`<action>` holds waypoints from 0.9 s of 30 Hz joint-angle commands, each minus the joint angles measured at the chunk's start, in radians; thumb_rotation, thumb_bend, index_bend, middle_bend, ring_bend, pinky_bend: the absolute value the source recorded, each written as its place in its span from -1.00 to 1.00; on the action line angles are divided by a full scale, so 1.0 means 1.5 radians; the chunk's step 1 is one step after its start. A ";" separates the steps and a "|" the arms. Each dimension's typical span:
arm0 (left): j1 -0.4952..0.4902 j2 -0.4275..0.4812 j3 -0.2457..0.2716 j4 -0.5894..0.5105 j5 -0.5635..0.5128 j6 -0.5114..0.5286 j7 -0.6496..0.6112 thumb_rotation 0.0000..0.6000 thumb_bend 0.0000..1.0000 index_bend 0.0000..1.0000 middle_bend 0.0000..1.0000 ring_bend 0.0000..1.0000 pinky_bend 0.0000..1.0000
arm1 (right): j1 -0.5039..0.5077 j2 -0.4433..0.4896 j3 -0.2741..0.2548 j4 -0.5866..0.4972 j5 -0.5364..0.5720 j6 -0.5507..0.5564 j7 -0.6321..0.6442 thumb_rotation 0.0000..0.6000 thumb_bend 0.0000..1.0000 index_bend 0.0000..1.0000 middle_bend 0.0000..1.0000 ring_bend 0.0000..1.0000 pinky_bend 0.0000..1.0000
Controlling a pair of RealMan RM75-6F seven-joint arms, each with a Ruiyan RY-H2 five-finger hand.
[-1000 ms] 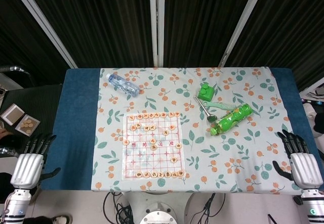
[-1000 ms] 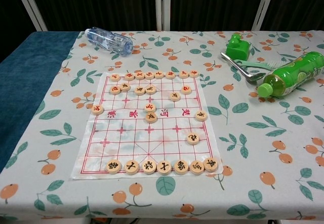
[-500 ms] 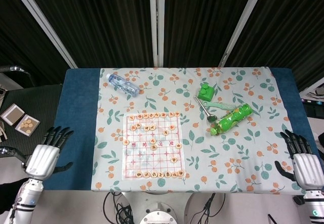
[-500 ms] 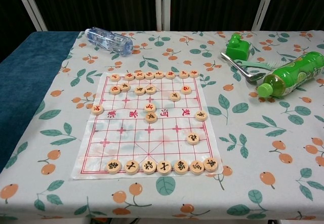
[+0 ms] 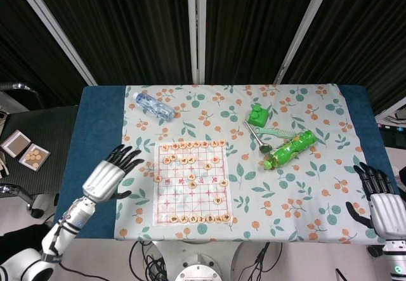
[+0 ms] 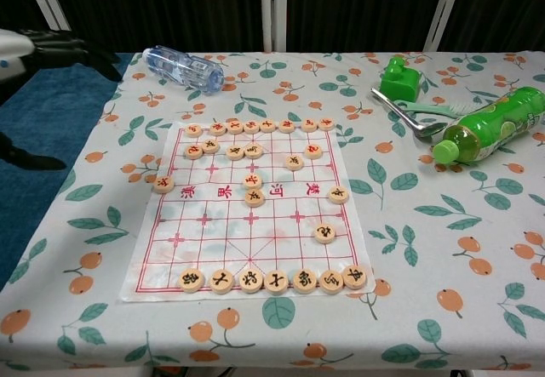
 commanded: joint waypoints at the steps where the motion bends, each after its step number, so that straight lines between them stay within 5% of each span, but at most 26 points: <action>1: -0.063 -0.033 -0.005 0.042 0.026 -0.053 -0.039 1.00 -0.75 -0.56 -0.87 -1.00 -0.99 | -0.005 -0.002 -0.004 0.009 -0.011 0.014 0.012 1.00 -0.52 -1.00 -1.00 -1.00 -1.00; 27: -0.258 -0.298 0.043 0.375 0.093 -0.072 -0.217 1.00 -0.62 -0.38 -0.83 -1.00 -0.99 | -0.025 -0.009 0.004 0.041 -0.036 0.083 0.069 1.00 -0.49 -1.00 -1.00 -1.00 -1.00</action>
